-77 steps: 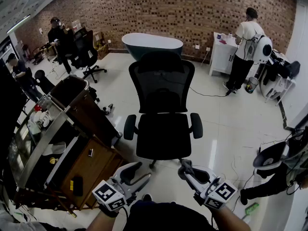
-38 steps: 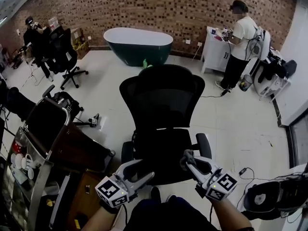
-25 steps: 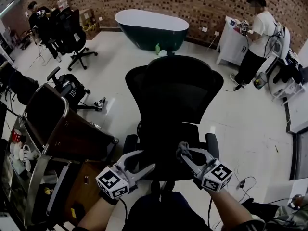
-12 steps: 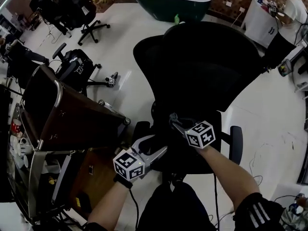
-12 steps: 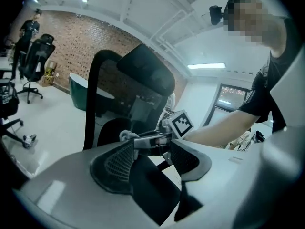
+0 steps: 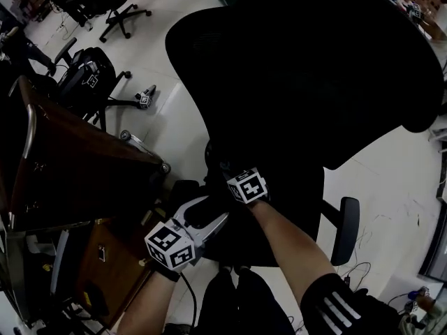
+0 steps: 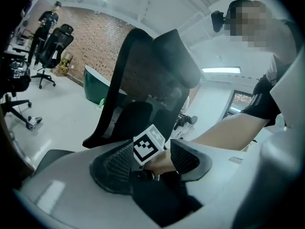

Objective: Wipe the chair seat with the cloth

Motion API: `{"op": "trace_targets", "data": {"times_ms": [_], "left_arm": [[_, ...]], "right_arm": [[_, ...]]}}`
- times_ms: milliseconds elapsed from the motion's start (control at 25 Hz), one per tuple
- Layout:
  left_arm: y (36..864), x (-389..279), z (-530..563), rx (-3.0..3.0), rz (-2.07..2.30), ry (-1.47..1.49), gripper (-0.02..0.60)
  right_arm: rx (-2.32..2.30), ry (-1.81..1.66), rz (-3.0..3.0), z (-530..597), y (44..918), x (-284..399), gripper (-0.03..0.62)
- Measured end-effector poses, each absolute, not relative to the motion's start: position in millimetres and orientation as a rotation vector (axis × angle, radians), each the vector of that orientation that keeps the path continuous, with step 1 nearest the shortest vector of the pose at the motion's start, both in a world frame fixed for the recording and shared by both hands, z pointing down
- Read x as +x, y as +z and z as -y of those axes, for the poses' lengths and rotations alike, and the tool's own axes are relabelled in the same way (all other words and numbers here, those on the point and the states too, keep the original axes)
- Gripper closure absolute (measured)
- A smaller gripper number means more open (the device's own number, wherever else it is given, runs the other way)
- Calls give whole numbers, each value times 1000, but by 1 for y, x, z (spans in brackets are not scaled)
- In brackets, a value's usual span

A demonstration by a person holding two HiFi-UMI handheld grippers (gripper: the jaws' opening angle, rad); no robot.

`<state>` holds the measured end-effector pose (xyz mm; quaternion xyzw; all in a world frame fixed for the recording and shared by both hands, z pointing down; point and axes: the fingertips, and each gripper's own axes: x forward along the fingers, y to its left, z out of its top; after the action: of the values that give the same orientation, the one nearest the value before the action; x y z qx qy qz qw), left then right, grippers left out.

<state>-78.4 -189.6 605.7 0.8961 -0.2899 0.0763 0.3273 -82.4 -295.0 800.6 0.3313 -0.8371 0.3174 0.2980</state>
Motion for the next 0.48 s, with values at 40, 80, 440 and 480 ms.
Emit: {"op": "trace_targets", "data": {"times_ms": [40,80,440,480], "left_arm": [[610,-77,191,2343,759,194,318],[614,-75,191,2340,758,187,318],[634,-61,183,2304,725,193,318],[635,-60,182,2304,723,201,318]], "right_arm": [[865,807,2229,299,813,-88,526],[852,782,2231,303,822,-93,526],[699,588,2180,305,869,-99,528],[694,582,2182,305,870,-95,528]]}}
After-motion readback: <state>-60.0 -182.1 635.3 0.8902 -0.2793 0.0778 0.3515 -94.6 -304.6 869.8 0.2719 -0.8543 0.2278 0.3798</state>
